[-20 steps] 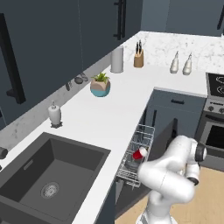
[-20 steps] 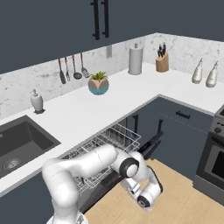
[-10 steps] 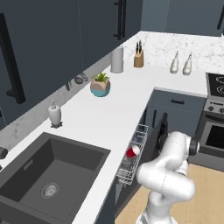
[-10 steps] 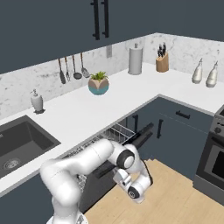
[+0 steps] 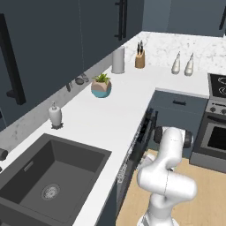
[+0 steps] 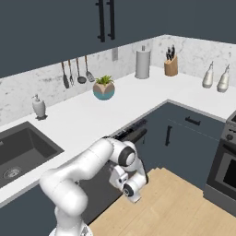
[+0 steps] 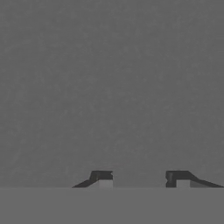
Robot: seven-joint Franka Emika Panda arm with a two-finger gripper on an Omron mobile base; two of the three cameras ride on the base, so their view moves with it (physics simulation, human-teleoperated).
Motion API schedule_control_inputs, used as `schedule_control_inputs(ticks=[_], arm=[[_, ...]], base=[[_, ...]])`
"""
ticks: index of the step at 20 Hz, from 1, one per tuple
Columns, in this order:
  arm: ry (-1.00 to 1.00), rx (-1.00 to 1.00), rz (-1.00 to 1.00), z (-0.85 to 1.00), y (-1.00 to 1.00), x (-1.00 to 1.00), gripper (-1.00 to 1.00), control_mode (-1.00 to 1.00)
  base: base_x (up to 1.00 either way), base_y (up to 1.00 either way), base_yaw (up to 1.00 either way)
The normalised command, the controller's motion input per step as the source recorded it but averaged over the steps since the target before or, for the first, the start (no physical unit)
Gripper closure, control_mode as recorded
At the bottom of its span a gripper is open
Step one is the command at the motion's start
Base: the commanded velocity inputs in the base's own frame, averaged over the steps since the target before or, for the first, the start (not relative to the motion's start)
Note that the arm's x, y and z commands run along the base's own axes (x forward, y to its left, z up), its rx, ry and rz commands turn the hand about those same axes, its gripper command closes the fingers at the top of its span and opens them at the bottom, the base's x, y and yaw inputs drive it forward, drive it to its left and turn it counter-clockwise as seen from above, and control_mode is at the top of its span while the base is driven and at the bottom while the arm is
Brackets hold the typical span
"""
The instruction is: Pick up the cup and bowl from the counter, place them in the dishwasher, and close the dishwasher door.
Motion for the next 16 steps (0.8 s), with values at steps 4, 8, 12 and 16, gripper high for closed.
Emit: schedule_control_inputs(ticks=[4,8,12,16], arm=[[0.21,0.00,0.00,0.00,1.00,1.00,-1.00,-1.00],[0.25,0.00,0.00,0.00,1.00,1.00,-1.00,-1.00],[0.25,-0.02,0.00,0.00,1.00,0.84,-1.00,-1.00],[0.23,-0.05,-0.01,0.00,1.00,0.61,-1.00,-1.00]], base=[[0.00,0.00,0.00],[0.00,0.00,0.00],[0.00,0.00,0.00],[0.00,0.00,0.00]])
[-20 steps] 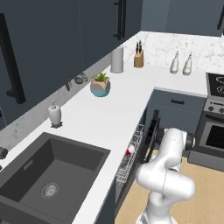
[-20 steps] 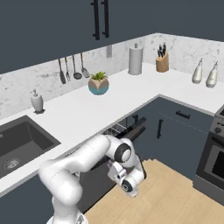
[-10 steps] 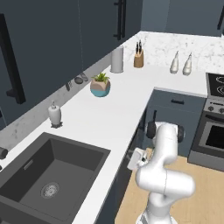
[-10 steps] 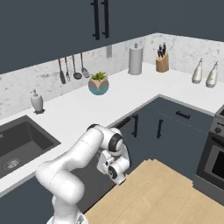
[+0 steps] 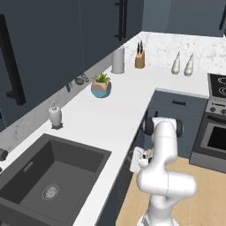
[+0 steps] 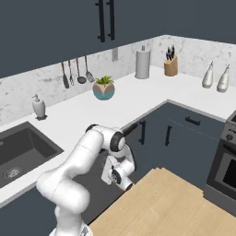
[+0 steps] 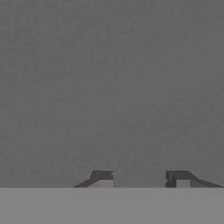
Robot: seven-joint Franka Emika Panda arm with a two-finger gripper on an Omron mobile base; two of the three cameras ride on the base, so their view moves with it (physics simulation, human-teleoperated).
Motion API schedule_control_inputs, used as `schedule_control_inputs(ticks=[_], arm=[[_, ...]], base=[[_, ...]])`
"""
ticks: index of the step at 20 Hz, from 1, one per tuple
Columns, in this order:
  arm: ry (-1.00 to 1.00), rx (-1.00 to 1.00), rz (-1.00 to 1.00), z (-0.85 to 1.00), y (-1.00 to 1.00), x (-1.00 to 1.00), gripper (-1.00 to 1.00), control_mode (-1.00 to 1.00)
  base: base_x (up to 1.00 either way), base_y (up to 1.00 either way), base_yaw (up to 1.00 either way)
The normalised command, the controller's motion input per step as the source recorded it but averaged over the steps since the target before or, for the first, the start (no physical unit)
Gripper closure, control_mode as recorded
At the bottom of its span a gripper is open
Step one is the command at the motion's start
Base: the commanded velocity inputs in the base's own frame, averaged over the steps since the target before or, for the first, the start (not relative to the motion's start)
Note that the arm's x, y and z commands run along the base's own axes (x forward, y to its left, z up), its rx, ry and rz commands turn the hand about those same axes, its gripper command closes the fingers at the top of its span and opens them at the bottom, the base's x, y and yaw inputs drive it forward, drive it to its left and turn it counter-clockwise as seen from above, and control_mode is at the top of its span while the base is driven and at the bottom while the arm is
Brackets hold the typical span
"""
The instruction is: Pick up the cup and bowl from the counter, place them in the dishwasher, and close the dishwasher door.
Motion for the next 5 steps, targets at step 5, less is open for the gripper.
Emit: schedule_control_inputs(ticks=[5], arm=[[0.13,-0.07,-0.01,0.00,0.82,0.24,-1.00,-1.00]], base=[[0.00,0.00,0.00]])
